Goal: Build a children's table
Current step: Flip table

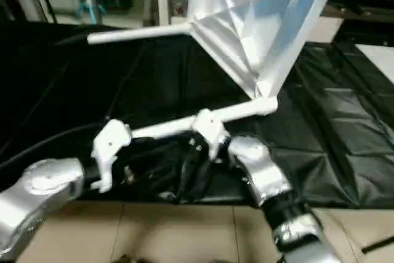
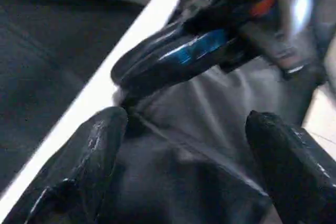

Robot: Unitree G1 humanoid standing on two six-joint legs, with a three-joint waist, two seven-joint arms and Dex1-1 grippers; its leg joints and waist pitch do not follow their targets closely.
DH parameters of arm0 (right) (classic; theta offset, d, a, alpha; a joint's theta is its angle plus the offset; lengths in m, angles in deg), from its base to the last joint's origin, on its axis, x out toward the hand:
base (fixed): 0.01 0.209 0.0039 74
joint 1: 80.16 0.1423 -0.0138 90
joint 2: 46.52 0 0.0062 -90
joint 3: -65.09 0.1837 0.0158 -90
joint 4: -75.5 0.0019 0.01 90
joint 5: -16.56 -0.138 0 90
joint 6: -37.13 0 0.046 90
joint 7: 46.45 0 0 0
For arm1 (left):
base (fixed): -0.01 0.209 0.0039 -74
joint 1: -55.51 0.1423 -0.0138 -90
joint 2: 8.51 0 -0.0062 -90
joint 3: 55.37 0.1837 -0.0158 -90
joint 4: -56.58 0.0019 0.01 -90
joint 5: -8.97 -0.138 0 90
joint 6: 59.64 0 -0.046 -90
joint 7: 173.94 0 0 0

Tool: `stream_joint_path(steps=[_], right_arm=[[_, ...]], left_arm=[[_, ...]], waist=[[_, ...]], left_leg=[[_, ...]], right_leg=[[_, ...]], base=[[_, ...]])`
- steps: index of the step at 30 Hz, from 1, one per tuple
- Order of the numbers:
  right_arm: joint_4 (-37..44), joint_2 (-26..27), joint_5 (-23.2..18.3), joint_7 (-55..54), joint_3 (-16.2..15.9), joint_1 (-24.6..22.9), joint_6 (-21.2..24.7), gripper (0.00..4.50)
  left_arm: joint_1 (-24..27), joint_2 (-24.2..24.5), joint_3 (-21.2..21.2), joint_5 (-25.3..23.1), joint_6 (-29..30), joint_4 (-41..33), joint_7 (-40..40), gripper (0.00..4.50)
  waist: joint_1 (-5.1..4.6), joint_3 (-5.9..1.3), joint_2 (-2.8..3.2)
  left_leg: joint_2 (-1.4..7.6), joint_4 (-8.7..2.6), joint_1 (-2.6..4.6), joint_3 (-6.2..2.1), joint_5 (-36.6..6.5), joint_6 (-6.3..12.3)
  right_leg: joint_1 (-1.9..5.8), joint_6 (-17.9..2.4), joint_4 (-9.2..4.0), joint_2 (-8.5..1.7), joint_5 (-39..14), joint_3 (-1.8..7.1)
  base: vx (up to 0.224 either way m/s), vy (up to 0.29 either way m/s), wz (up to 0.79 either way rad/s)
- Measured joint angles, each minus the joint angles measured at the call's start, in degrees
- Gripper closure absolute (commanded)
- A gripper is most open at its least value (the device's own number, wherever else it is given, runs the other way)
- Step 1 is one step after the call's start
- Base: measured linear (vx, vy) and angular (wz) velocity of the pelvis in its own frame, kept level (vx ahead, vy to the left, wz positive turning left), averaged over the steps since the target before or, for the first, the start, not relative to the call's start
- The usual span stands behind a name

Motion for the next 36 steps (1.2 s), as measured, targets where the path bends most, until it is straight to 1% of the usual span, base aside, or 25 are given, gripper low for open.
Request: stream_joint_path(steps=[1, 3, 6, 7, 9, 12, 15, 18, 20, 22, 23, 25, 28, 31, 36], right_arm=[[1.1, -1.2, 0.0, 0.2, 0.0, -0.6, 0.2, 4.43], [1.9, -2.4, 0.2, 0.5, 0.3, -2.1, 0.7, 4.43], [3.5, -3.2, 0.9, 1.4, 0.2, -6.0, 1.4, 4.43], [4.7, -3.3, 1.1, 1.4, 0.1, -7.7, 2.0, 4.43], [6.7, -3.5, 1.3, 1.1, 0.0, -9.5, 3.0, 4.43], [9.0, -3.5, 0.5, -0.2, 0.5, -9.8, 4.2, 4.43], [12.3, -3.4, -0.5, -2.9, 2.5, -10.5, 4.7, 4.43], [14.2, -3.1, -0.7, -5.9, 5.2, -10.8, 5.0, 4.43], [14.8, -2.1, -0.6, -10.2, 8.7, -10.9, 5.0, 4.43], [14.8, -1.6, -0.6, -14.6, 12.6, -10.6, 5.0, 4.5], [14.9, -1.6, -0.6, -16.2, 13.6, -10.6, 5.0, 4.5], [15.0, -1.7, -0.4, -19.0, 15.0, -10.7, 5.0, 4.5], [15.0, -1.8, 0.2, -23.0, 17.6, -11.8, 5.1, 4.5], [15.0, -1.1, 2.2, -27.6, 19.3, -11.8, 5.1, 4.5], [14.5, -1.0, 4.5, -34.0, 21.9, -11.5, 4.2, 4.5]], left_arm=[[-0.1, -0.6, 0.5, -0.6, -0.7, 1.1, 0.5, 0.38], [-0.1, -0.9, 1.6, -1.4, -1.0, 2.3, 0.7, 0.38], [-0.2, -1.3, 2.3, -1.6, -1.2, 3.1, 0.6, 0.38], [-0.2, -1.3, 2.3, -1.7, -1.2, 3.1, 0.5, 0.38], [-0.3, -1.2, 2.3, -1.7, -1.4, 3.1, 0.4, 0.38], [-0.4, -1.2, 2.2, -2.2, -2.1, 3.2, 0.6, 0.38], [-0.4, -1.0, 1.8, -2.8, -2.7, 3.5, 0.7, 0.38], [-0.5, -1.3, 1.8, -3.9, -3.1, 4.5, 1.5, 0.38], [-1.5, -4.6, 1.3, -5.2, -5.5, 7.1, 4.6, 0.38], [-3.6, -9.0, -0.1, -4.6, -8.4, 7.6, 6.5, 0.04], [-4.3, -9.6, -0.2, -3.8, -9.5, 6.9, 6.3, 0.04], [-4.7, -9.0, -0.3, -3.4, -11.4, 4.8, 5.3, 0.02], [-4.6, -6.5, 1.7, -4.1, -12.7, 2.3, 2.8, 0.02], [-4.7, -6.1, 3.7, -6.4, -14.0, 1.9, 2.3, 0.02], [-4.7, -5.3, 6.0, -9.2, -14.3, 2.5, 1.7, 0.02]], waist=[[0.22, -0.01, 0.02], [0.35, -0.01, 0.03], [0.24, 0.02, 0.07], [0.17, 0.05, 0.12], [0.03, 0.06, 0.16], [-0.56, 0.06, 0.16], [-0.55, 0.06, 0.15], [-0.5, 0.06, 0.14], [-0.24, 0.07, 0.16], [0.0, 0.07, 0.16], [-0.02, 0.06, 0.16], [-0.25, 0.03, 0.21], [-0.48, 0.01, 0.32], [-0.58, -0.03, 0.46], [-0.57, -0.03, 0.57]], left_leg=[[-0.01, 0.0, 0.01, 0.03, 0.0, 0.0], [-0.01, 0.0, 0.01, 0.06, 0.0, 0.0], [0.0, -0.04, 0.03, 0.04, 0.0, 0.0], [0.0, -0.08, 0.04, 0.04, 0.0, -0.01], [0.0, -0.13, 0.06, 0.03, 0.0, -0.01], [0.01, -0.13, 0.08, 0.0, 0.0, -0.01], [0.01, -0.13, 0.08, -0.01, 0.0, -0.01], [0.0, -0.13, 0.05, 0.01, 0.0, -0.01], [-0.02, -0.12, 0.01, 0.02, 0.0, -0.01], [-0.02, -0.12, -0.05, 0.09, 0.0, -0.01], [-0.02, -0.12, -0.01, 0.1, 0.0, -0.01], [-0.01, -0.14, 0.01, 0.08, 0.0, -0.01], [0.0, -0.24, 0.02, 0.08, 0.0, -0.01], [0.0, -0.32, 0.01, 0.08, 0.0, -0.02], [0.0, -0.33, 0.01, 0.09, 0.0, -0.02]], right_leg=[[0.03, 0.0, -0.06, -0.01, 0.0, 0.02], [0.04, 0.0, -0.1, -0.01, 0.0, 0.05], [0.0, 0.0, -0.07, 0.0, 0.0, 0.03], [-0.01, 0.0, -0.06, 0.01, 0.0, 0.03], [-0.03, 0.1, -0.03, 0.01, 0.0, 0.03], [-0.06, 0.2, 0.02, 0.02, -0.1, 0.01], [-0.05, 0.4, 0.02, 0.01, -0.2, 0.02], [-0.05, 0.4, -0.02, 0.01, -0.2, 0.06], [-0.02, 0.4, -0.07, 0.01, -0.2, 0.07], [0.04, 0.4, -0.13, 0.0, -0.2, 0.16], [0.07, 0.4, -0.13, 0.0, -0.2, 0.17], [0.06, 0.4, -0.11, 0.0, -0.2, 0.12], [-0.01, 0.3, -0.06, 0.01, -0.2, 0.09], [-0.05, 0.3, -0.04, 0.01, -0.2, 0.07], [-0.05, 0.4, -0.07, 0.01, -0.2, 0.1]], base=[[0.0, 0.0, 0.0], [0.0, 0.0, 0.0], [0.0, 0.0, 0.0], [0.0, 0.0, 0.0], [0.0, 0.0, 0.0], [0.0, 0.0, 0.0], [0.0, 0.0, 0.0], [0.0, 0.0, 0.0], [0.0, 0.0, 0.0], [0.0, 0.0, 0.0], [0.0, 0.0, 0.0], [0.0, 0.0, 0.0], [0.0, 0.0, 0.0], [0.0, 0.0, 0.0], [0.0, 0.0, 0.0]])
